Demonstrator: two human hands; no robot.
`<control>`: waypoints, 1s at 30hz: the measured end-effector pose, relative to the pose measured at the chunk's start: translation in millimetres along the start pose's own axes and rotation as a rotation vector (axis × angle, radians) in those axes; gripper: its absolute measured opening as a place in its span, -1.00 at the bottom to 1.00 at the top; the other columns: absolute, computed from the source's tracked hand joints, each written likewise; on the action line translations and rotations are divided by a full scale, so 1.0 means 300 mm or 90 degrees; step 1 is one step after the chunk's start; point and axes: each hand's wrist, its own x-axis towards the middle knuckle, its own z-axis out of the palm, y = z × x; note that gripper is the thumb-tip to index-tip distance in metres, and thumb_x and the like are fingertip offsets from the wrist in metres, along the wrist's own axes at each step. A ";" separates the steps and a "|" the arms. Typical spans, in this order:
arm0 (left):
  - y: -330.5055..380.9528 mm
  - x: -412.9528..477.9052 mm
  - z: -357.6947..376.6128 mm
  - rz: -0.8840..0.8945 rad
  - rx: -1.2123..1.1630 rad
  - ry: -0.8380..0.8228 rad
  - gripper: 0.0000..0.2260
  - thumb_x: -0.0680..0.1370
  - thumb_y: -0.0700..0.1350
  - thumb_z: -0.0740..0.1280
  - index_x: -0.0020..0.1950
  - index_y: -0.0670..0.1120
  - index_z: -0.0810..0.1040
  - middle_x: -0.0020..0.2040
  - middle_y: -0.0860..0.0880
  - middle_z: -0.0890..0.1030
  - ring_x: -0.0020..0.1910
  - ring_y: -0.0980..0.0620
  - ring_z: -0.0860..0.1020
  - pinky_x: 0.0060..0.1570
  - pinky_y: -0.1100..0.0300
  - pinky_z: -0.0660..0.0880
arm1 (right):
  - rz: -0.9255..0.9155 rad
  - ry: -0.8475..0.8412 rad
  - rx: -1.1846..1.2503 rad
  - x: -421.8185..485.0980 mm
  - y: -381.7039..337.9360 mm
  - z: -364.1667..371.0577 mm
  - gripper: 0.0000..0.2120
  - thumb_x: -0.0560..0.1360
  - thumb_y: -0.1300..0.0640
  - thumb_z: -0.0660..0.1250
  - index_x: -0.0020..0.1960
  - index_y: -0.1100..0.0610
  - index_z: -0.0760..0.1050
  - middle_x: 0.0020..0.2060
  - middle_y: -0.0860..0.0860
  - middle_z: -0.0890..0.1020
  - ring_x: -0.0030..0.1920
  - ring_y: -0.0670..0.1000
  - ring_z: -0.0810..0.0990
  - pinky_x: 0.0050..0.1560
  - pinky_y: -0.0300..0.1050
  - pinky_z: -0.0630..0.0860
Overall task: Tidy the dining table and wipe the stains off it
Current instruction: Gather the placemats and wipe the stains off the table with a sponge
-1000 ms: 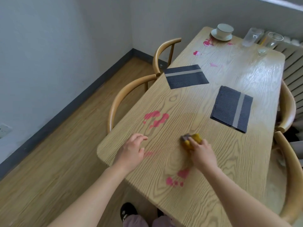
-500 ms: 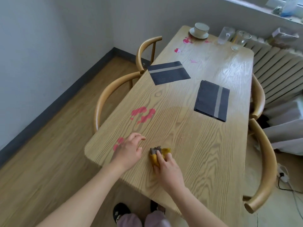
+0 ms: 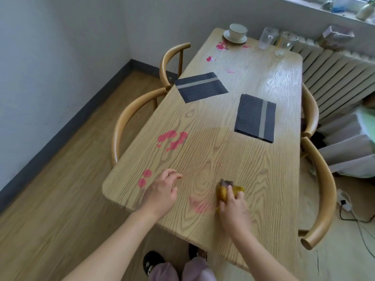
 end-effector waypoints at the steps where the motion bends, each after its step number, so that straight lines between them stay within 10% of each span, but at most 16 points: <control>1: -0.004 -0.010 0.009 0.002 0.002 0.014 -0.66 0.59 -0.17 0.23 0.36 0.02 0.41 0.43 0.11 0.27 0.33 0.11 0.38 0.07 0.34 0.38 | -0.066 -0.033 -0.008 -0.041 -0.075 0.040 -0.41 0.59 0.00 0.15 0.56 0.07 0.04 0.25 0.06 0.32 0.16 0.08 0.45 0.10 -0.10 0.47; 5: -0.036 -0.029 0.005 -0.006 0.030 0.073 -0.64 0.56 -0.21 0.24 0.34 0.01 0.44 0.44 0.07 0.26 0.41 0.07 0.28 0.20 0.26 0.32 | -0.308 -0.061 -0.019 -0.147 -0.231 0.167 -0.38 0.44 0.01 0.40 0.45 0.07 0.30 0.10 0.08 0.49 0.01 0.12 0.57 -0.23 -0.09 0.60; 7: -0.054 -0.034 -0.006 -0.006 0.038 0.065 -0.65 0.56 -0.22 0.24 0.34 0.00 0.44 0.42 0.05 0.28 0.41 0.06 0.28 0.20 0.27 0.32 | -0.311 -0.072 -0.022 -0.120 -0.203 0.151 -0.41 0.51 0.02 0.32 0.50 0.03 0.22 0.17 0.09 0.45 0.11 0.13 0.53 -0.09 -0.05 0.59; 17: -0.075 -0.050 -0.017 0.004 0.033 0.032 -0.63 0.58 -0.21 0.24 0.37 0.02 0.42 0.44 0.09 0.26 0.35 0.14 0.34 0.10 0.45 0.26 | 0.147 0.051 0.019 0.040 0.193 -0.052 -0.45 0.59 0.02 0.16 0.54 0.11 0.13 0.18 0.15 0.36 0.11 0.17 0.47 0.12 0.03 0.48; 26: -0.098 -0.022 -0.036 -0.011 0.033 0.053 -0.67 0.57 -0.20 0.24 0.32 0.01 0.45 0.40 0.08 0.31 0.35 0.07 0.37 0.26 0.20 0.40 | -0.475 -0.116 -0.073 -0.148 -0.240 0.131 -0.45 0.55 0.04 0.23 0.49 -0.12 0.14 0.16 0.10 0.40 0.06 0.14 0.47 -0.11 0.01 0.54; 30: -0.104 -0.006 -0.041 -0.014 0.029 0.043 -0.67 0.58 -0.20 0.22 0.34 -0.02 0.44 0.41 0.06 0.31 0.37 0.06 0.35 0.24 0.26 0.34 | -0.411 -0.071 -0.077 -0.051 -0.113 0.096 -0.47 0.57 -0.01 0.22 0.47 -0.24 0.13 0.23 0.04 0.37 0.16 0.09 0.45 0.02 -0.03 0.54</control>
